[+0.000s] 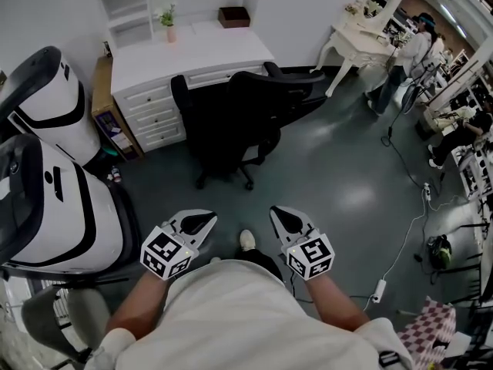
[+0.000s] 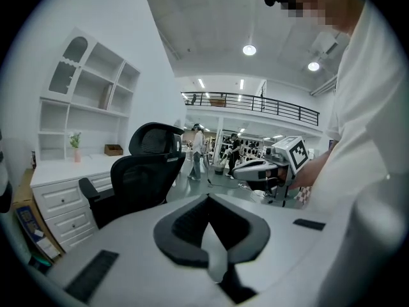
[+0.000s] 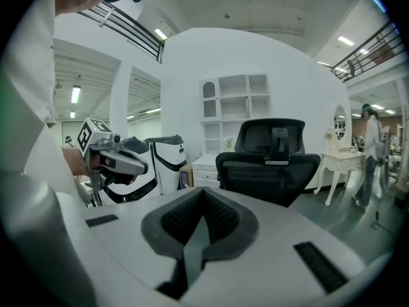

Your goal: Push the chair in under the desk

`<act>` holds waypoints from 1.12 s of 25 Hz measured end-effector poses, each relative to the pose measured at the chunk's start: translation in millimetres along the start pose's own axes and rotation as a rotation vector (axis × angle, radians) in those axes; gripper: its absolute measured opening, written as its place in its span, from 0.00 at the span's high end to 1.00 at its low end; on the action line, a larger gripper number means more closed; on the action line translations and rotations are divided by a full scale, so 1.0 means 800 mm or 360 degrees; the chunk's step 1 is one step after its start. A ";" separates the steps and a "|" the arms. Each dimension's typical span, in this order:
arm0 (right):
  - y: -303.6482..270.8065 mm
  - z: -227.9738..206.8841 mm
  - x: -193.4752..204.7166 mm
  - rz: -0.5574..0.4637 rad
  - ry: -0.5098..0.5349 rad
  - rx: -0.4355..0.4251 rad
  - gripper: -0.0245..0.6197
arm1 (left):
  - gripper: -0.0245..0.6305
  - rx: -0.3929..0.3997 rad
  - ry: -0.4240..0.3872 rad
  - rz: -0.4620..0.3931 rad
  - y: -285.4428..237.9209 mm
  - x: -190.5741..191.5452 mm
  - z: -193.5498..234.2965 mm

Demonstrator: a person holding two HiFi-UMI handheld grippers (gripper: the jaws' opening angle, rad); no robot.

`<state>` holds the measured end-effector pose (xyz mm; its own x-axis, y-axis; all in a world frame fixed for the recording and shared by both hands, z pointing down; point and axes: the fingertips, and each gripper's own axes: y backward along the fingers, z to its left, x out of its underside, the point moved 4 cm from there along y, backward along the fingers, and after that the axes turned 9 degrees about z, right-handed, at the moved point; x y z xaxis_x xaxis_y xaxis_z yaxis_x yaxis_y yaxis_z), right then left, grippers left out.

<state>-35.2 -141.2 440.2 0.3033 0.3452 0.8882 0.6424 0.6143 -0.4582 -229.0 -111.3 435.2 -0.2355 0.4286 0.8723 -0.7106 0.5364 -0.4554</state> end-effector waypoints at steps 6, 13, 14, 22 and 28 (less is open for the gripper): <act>0.003 0.010 0.006 -0.0013 -0.0016 -0.0038 0.95 | 0.97 -0.0009 -0.0001 -0.0003 0.003 0.003 -0.006; 0.010 0.016 0.010 -0.0021 -0.0024 -0.0050 0.95 | 0.97 -0.0027 -0.0016 0.0006 0.005 0.005 -0.008; 0.011 0.017 0.011 -0.0020 -0.0028 -0.0052 0.95 | 0.97 -0.0032 -0.0026 0.0007 0.005 0.005 -0.009; 0.019 0.024 0.020 -0.0009 -0.0053 -0.0059 0.95 | 0.97 -0.0025 -0.0028 0.0026 0.001 0.013 -0.014; 0.027 0.017 0.028 -0.0016 -0.0044 -0.0089 0.95 | 0.97 -0.0061 -0.0018 0.0017 -0.006 0.009 -0.016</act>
<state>-23.9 -110.5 449.3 0.2775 0.3593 0.8910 0.6841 0.5773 -0.4458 -218.4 -101.5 441.5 -0.2509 0.4262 0.8692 -0.6820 0.5594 -0.4711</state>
